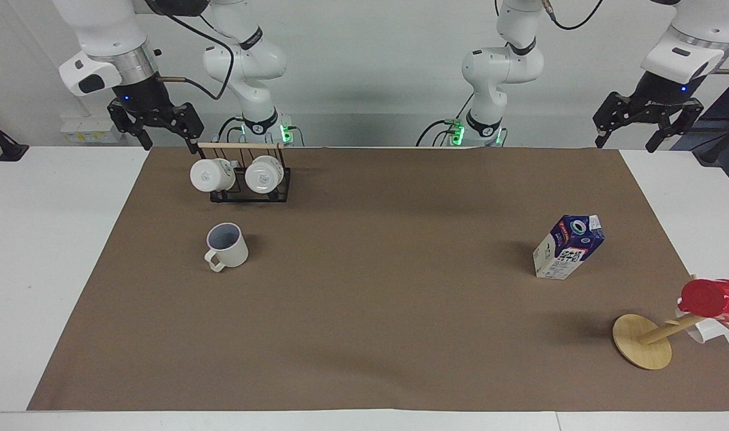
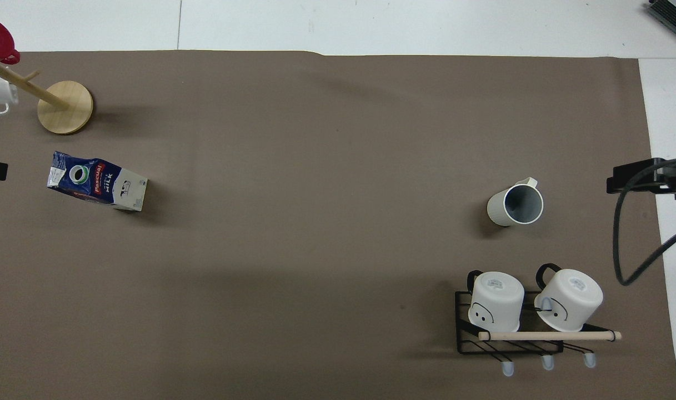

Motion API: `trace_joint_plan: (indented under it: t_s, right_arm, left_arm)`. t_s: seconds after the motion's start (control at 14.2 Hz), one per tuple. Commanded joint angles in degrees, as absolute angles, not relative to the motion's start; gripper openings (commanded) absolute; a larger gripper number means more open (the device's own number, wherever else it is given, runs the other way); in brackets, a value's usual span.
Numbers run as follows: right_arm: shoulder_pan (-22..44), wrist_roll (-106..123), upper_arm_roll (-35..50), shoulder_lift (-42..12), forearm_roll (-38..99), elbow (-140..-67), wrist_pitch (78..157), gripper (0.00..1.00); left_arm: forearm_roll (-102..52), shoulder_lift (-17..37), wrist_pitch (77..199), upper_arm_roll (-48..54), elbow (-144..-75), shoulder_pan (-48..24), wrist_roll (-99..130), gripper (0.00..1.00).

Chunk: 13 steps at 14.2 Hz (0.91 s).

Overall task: Place cup and milk on table
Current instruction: 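Reach the right gripper down to the white mug and grasp it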

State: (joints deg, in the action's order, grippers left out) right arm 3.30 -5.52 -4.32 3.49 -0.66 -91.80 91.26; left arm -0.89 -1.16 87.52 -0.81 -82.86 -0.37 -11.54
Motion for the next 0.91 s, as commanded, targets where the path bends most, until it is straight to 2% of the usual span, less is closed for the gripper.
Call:
trace_joint_plan:
  t_s: [0.0, 0.14, 0.28, 0.42, 0.56, 0.84]
  right_arm:
    - [3.07, -4.4, -3.96, 4.4, -0.26, -95.27, 94.13, 1.0]
    - [3.43, -4.66, -3.43, 4.4, -0.26, -98.25, 95.52, 1.0]
    - [3.43, -4.57, -3.43, 4.39, -0.26, -101.5, 100.35, 1.0]
    - [3.51, -4.66, -3.34, 2.73, -0.18, -102.82, 101.42, 1.0]
    - [7.8, -5.62, -3.34, 0.71, -0.18, -104.58, 105.88, 1.0]
    - [10.8, -8.61, -3.34, -6.84, -0.53, -105.72, 115.81, 1.0]
  left_arm:
    - [-0.26, -1.67, 86.57, -0.35, -82.88, 0.26, -11.78, 1.0]
    - [-0.35, -1.67, 86.57, -0.35, -82.88, 0.26, -11.78, 1.0]
    - [-0.26, -1.67, 86.57, -0.35, -82.88, 0.26, -11.78, 1.0]
    - [-0.35, -1.67, 86.57, -0.44, -82.88, 0.26, -11.78, 1.0]
    - [-0.26, -1.67, 86.57, -0.35, -82.88, 0.26, -11.78, 1.0]
    - [-0.26, -1.67, 86.57, -0.35, -82.88, 0.26, -11.78, 1.0]
